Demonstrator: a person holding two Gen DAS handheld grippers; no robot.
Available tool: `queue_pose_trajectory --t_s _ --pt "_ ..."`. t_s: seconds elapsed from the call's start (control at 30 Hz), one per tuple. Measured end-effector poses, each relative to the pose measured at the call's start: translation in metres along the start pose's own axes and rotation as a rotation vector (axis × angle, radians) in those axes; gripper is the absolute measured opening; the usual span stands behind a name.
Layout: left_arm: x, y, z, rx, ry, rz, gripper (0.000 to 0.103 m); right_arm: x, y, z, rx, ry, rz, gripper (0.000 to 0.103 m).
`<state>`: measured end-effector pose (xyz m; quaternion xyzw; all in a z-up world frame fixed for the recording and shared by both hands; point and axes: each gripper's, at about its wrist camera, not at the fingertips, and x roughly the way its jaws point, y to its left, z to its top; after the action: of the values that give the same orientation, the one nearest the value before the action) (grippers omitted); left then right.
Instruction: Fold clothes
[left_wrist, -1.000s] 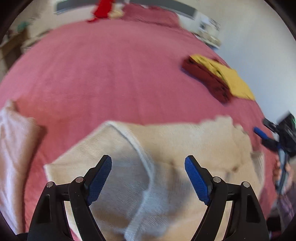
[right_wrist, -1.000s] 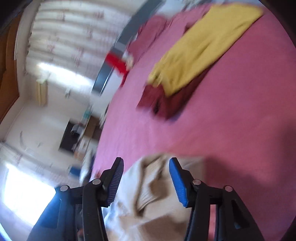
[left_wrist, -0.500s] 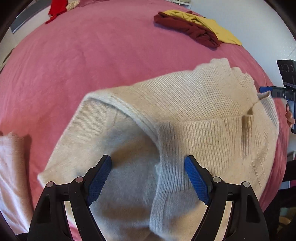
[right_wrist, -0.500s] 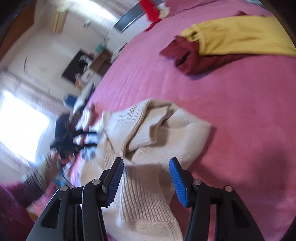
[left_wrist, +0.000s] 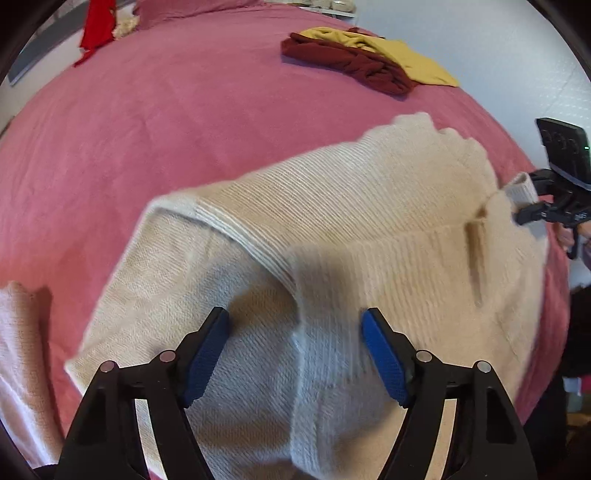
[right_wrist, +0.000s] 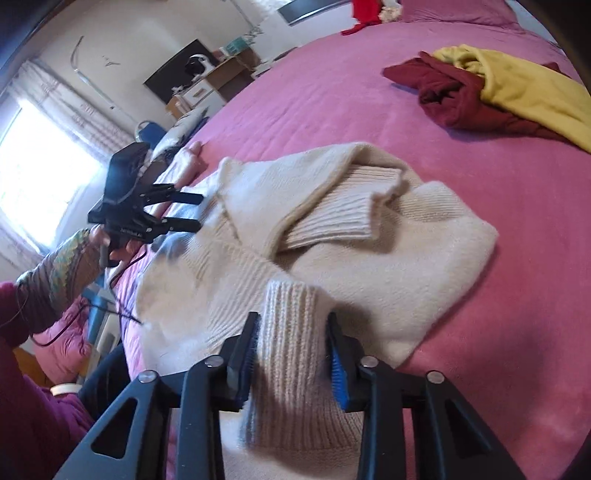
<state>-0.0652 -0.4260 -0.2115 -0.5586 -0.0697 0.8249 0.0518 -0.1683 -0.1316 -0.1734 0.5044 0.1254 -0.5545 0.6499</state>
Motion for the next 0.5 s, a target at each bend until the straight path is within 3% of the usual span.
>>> queue_pose_trajectory --t_s 0.17,0.27,0.5 --pt "-0.002 -0.005 -0.004 0.003 -0.008 -0.073 0.076 0.001 0.004 0.001 -0.02 -0.001 0.029 0.027" --pt "-0.009 -0.002 -0.004 -0.009 -0.037 -0.068 0.076 0.001 0.009 0.002 -0.038 -0.007 0.025 0.027" --pt "-0.009 -0.014 -0.016 0.022 -0.045 -0.126 0.076 -0.018 0.005 0.006 -0.039 -0.084 0.017 0.029"
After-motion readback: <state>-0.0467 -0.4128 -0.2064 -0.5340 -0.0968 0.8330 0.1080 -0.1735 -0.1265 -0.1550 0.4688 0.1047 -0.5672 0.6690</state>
